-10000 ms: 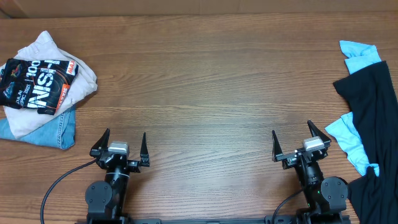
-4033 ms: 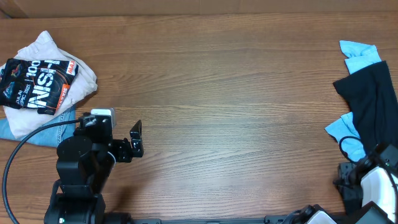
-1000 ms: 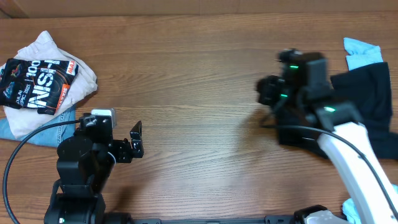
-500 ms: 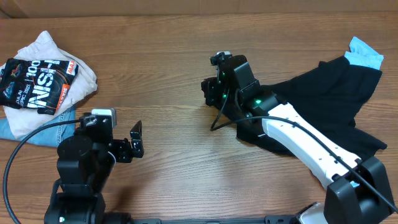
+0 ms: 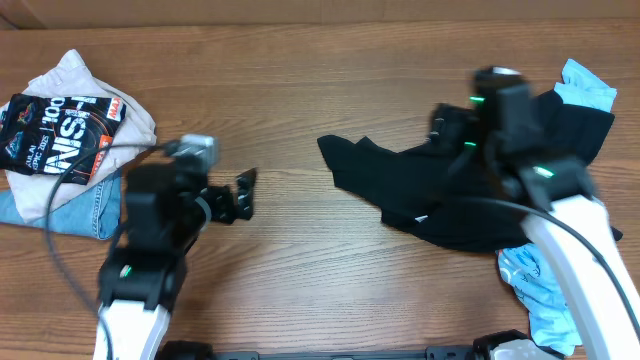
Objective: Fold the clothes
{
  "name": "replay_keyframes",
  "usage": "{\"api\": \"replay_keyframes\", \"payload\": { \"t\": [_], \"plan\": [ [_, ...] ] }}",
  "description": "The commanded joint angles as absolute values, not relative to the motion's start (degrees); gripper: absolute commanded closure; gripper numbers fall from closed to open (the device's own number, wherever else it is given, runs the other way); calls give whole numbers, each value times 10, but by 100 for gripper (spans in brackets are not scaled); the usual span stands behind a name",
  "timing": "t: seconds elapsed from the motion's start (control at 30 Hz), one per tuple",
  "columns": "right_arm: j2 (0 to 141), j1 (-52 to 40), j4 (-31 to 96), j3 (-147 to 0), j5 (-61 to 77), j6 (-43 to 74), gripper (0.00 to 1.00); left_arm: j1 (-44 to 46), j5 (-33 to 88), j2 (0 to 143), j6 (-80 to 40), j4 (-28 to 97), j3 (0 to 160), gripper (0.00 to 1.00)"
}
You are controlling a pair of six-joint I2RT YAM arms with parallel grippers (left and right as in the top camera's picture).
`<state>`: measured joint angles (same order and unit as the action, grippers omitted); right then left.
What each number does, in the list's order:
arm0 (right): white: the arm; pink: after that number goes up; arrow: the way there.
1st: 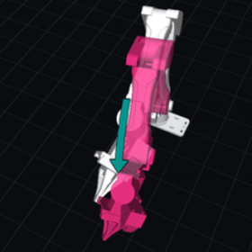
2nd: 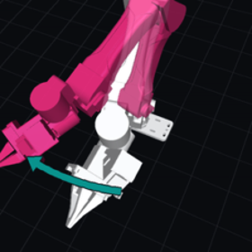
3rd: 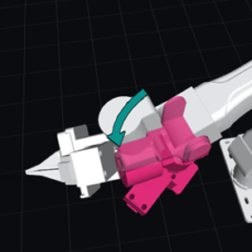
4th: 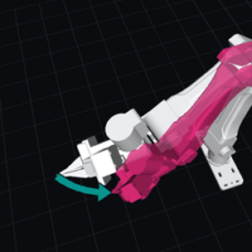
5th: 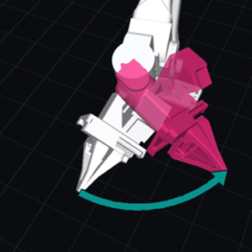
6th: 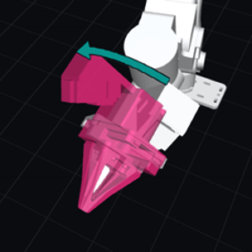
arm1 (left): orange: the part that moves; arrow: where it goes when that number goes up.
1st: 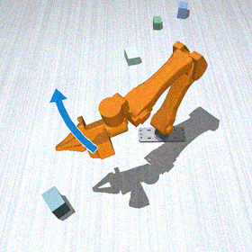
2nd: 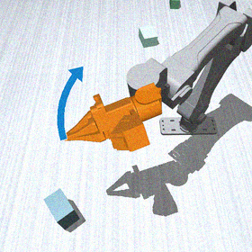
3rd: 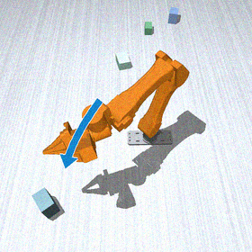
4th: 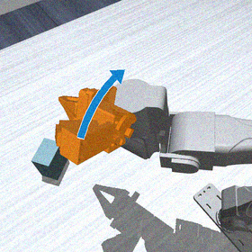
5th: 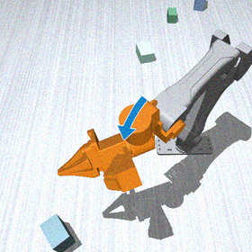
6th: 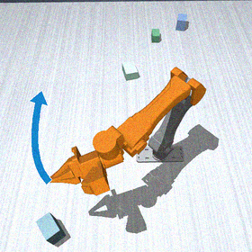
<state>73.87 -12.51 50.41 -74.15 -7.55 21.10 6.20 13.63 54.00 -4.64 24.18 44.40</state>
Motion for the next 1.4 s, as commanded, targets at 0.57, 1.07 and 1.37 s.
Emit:
{"api": "replay_keyframes", "payload": {
  "t": [0.57,1.07,1.37],
  "plan": [
    [651,24,666,-753,-90,212,0,270,232,1043,-378,-44,542,0],
    [651,24,677,-753,-90,212,0,289,218,1169,-405,-128,600,81],
    [651,24,678,-753,-90,212,0,263,244,1087,-347,-128,653,96]
  ]
}}
